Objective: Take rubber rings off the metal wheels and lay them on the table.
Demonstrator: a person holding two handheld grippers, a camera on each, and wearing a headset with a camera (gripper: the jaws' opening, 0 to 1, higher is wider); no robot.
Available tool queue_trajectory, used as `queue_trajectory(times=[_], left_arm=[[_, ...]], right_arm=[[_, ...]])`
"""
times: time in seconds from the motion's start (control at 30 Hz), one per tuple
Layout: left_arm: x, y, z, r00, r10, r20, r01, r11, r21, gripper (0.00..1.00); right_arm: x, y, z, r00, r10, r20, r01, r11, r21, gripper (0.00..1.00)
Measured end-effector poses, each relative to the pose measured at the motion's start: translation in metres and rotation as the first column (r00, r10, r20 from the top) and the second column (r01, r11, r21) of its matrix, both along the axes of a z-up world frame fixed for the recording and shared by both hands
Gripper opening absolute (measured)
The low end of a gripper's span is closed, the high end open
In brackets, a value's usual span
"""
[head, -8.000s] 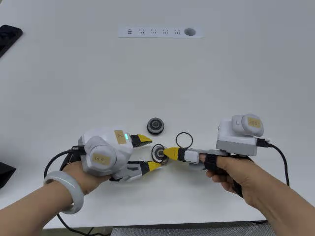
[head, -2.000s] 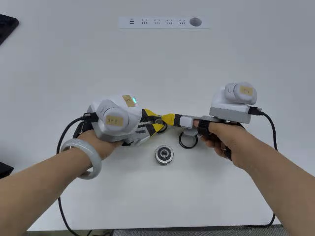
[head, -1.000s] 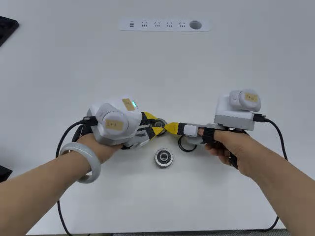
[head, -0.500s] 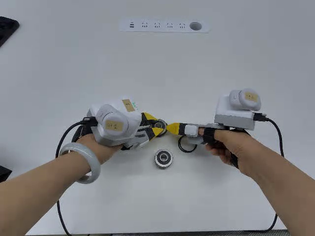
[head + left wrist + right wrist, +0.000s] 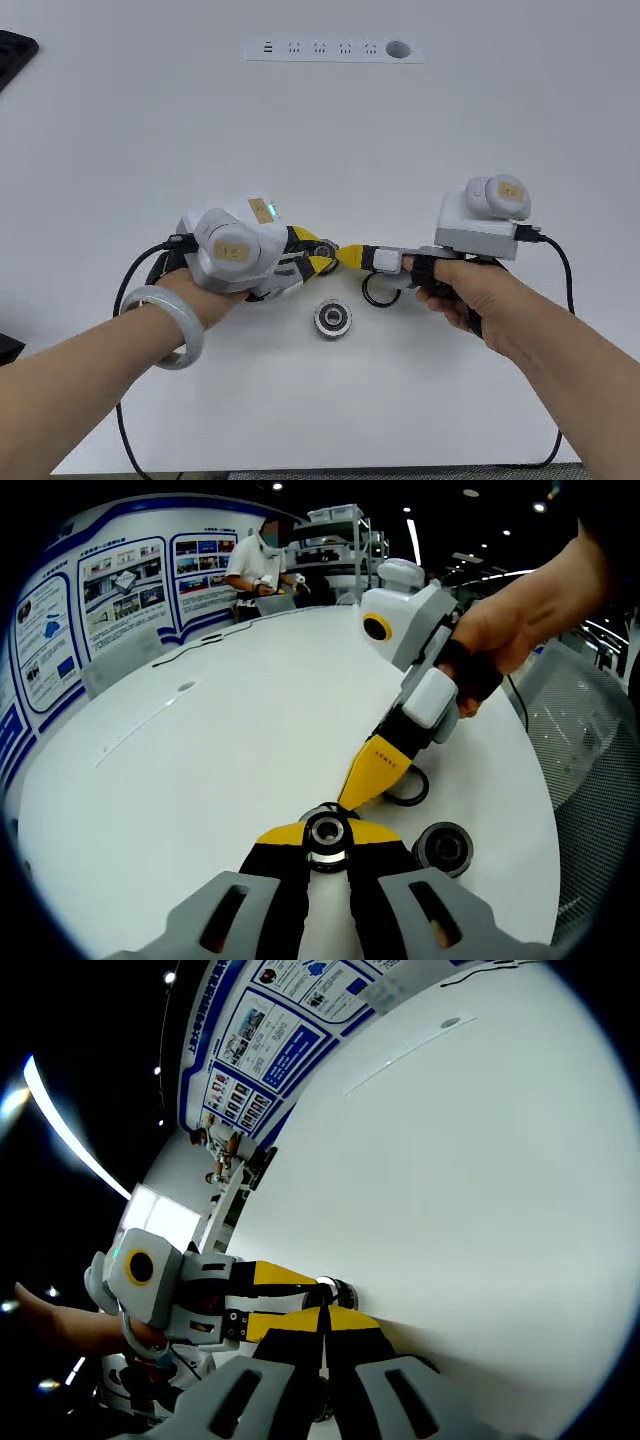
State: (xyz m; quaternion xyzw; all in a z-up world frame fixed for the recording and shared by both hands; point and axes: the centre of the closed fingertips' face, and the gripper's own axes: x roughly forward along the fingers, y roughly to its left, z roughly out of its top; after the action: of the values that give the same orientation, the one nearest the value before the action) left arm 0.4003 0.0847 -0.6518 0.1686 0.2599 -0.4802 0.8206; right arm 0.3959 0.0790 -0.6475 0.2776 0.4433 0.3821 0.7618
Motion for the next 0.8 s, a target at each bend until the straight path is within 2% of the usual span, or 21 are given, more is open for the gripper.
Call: queue_trajectory(times=[0.8], left_arm=[[-0.0002, 0.0001, 0.0003, 1.000, -0.002, 0.005, 0.002, 1.000, -0.011, 0.14]], right_arm=[[-0.0024, 0.0046, 0.0066, 1.000, 0.004, 0.004, -0.004, 1.000, 0.029, 0.01]])
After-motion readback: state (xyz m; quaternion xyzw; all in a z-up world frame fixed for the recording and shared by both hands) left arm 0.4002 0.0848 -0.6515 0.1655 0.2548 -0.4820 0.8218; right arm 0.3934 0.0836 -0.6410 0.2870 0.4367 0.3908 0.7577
